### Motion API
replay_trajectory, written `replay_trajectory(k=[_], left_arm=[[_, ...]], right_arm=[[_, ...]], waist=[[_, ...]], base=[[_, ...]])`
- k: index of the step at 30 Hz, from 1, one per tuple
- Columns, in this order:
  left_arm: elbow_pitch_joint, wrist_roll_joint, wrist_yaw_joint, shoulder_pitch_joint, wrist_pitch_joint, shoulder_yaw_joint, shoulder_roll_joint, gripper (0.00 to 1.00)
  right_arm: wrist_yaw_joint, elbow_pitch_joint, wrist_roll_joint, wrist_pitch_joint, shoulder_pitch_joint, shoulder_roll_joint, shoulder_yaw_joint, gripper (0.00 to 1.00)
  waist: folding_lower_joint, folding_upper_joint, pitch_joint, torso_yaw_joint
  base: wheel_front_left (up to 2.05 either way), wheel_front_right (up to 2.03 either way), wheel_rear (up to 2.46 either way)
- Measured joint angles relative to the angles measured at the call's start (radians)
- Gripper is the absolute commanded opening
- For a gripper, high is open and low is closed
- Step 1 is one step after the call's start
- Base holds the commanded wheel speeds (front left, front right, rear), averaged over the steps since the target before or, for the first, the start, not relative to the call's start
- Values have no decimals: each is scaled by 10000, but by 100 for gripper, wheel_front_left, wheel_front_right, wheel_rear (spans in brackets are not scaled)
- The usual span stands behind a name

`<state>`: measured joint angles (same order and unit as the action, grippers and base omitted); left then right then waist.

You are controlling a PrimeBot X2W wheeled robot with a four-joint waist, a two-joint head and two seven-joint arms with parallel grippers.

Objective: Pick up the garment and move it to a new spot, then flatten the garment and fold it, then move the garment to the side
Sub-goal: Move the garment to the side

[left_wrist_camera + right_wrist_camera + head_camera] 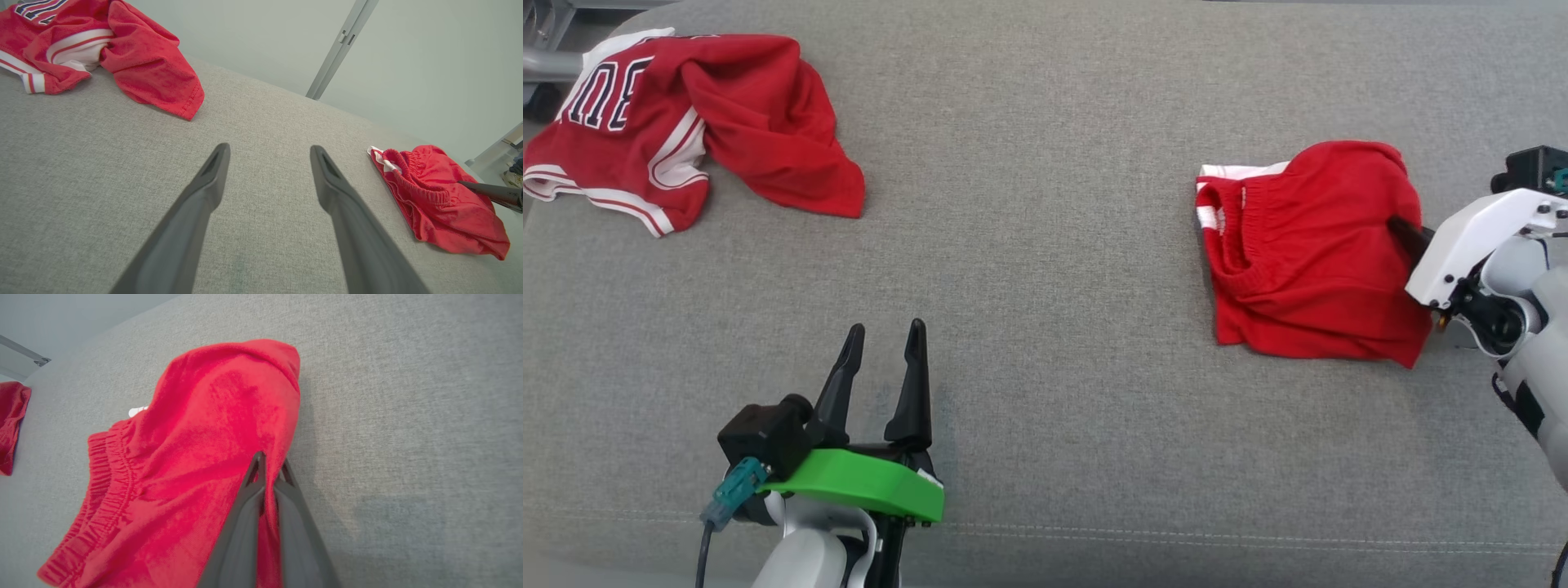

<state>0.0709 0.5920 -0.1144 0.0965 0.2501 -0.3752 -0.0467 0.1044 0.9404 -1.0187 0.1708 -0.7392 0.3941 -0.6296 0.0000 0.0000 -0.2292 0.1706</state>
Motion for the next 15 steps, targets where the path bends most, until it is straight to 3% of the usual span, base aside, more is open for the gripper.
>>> replay_trajectory(k=[9,15], left_arm=[[-207,-169,8,187,-2,-94,-35,100],[-477,-449,8,513,-132,-209,-115,100]], right_arm=[[0,272,272,-119,-472,821,27,0],[2,278,462,-115,-1010,949,-19,0]], waist=[[0,0,-88,-435],[0,0,-250,-833]], base=[[0,0,0],[0,0,0]])
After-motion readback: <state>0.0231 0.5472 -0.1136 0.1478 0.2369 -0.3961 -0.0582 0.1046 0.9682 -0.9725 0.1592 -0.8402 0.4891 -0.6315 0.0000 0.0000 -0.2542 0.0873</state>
